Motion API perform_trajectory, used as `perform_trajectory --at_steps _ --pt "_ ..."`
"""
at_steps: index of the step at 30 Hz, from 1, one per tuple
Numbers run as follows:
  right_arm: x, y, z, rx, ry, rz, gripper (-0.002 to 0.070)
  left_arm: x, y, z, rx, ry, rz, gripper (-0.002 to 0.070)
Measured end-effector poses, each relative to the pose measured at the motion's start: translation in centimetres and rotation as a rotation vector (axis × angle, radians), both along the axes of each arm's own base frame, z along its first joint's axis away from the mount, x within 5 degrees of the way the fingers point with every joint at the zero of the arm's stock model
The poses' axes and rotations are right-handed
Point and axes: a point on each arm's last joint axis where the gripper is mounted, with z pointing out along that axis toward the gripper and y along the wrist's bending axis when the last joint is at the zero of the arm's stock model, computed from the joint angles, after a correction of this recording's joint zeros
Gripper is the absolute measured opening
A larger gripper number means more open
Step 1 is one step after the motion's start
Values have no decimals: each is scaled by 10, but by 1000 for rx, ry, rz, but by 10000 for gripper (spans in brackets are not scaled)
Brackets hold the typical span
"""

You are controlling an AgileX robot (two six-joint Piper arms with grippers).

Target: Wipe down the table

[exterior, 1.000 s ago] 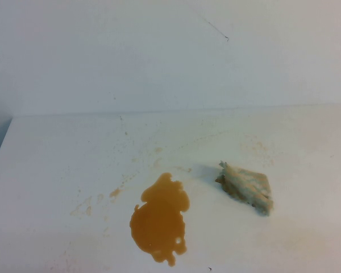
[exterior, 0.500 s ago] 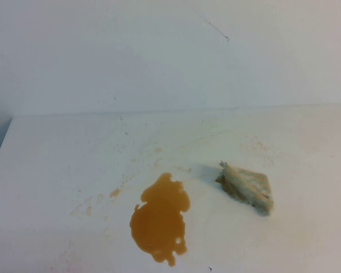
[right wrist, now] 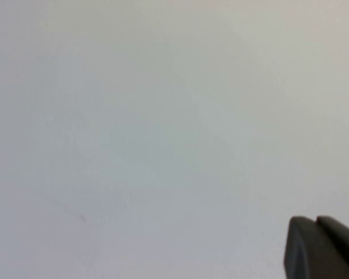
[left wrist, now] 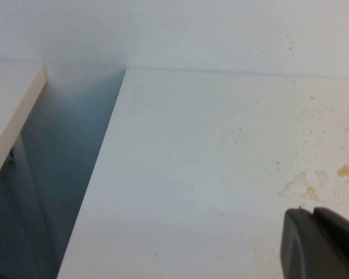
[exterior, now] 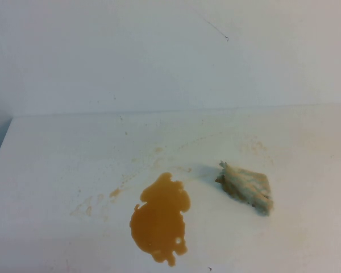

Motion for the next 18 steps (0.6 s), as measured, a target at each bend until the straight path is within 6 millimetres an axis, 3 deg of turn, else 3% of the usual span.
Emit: perform_trajectory --at_steps 6,12,18 --pt "78 -3 2 -43 279 13 -2 0 0 0 0 0 0 0" --pt "132 -2 -22 45 476 50 -2 0 0 0 0 0 0 0" --pt "182 18 -52 -248 781 279 -2 0 0 0 0 0 0 0"
